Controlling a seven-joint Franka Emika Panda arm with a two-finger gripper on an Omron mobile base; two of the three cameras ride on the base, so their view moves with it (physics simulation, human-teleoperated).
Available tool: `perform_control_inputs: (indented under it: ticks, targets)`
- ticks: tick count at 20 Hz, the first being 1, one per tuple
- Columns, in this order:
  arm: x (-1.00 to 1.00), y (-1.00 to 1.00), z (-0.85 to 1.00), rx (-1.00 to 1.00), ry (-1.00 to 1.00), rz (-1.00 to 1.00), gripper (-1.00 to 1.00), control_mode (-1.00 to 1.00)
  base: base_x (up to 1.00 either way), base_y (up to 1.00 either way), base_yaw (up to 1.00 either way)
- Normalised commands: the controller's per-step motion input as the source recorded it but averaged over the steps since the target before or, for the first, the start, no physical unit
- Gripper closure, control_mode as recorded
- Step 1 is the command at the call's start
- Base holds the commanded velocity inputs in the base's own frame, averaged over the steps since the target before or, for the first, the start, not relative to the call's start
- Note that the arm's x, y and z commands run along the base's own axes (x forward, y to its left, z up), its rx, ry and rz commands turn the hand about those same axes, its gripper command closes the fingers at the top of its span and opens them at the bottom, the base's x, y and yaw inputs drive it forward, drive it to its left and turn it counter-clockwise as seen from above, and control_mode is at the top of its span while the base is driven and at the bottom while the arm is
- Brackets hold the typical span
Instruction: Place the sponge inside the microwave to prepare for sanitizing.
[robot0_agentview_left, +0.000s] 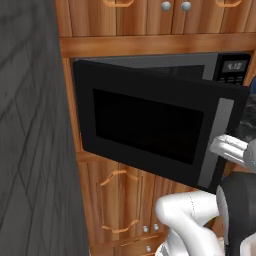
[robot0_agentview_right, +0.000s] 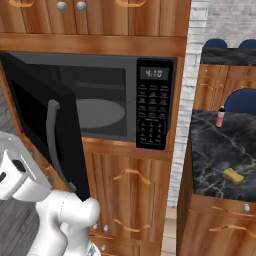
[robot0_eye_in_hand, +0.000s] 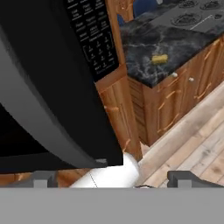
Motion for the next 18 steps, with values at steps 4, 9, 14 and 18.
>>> perform_control_inputs:
  ticks: [4,9,14,18]
  targets:
    - [0.01,-0.89,0.19,0.48,0.0,0.0,-1.0,-1.0,0.0,0.0,0.0]
    - [0.17,-0.69,0.02,0.55,0.01,0.0,-1.0,-1.0,0.0,0.0,0.0]
    - [0.64,-0.43,-0.05,0.39,0.03,0.06,-1.0,-1.0,0.0,0.0,0.0]
    - [0.57,-0.11,-0.08,0.22,0.0,0.05,-1.0,-1.0,0.0,0.0,0.0]
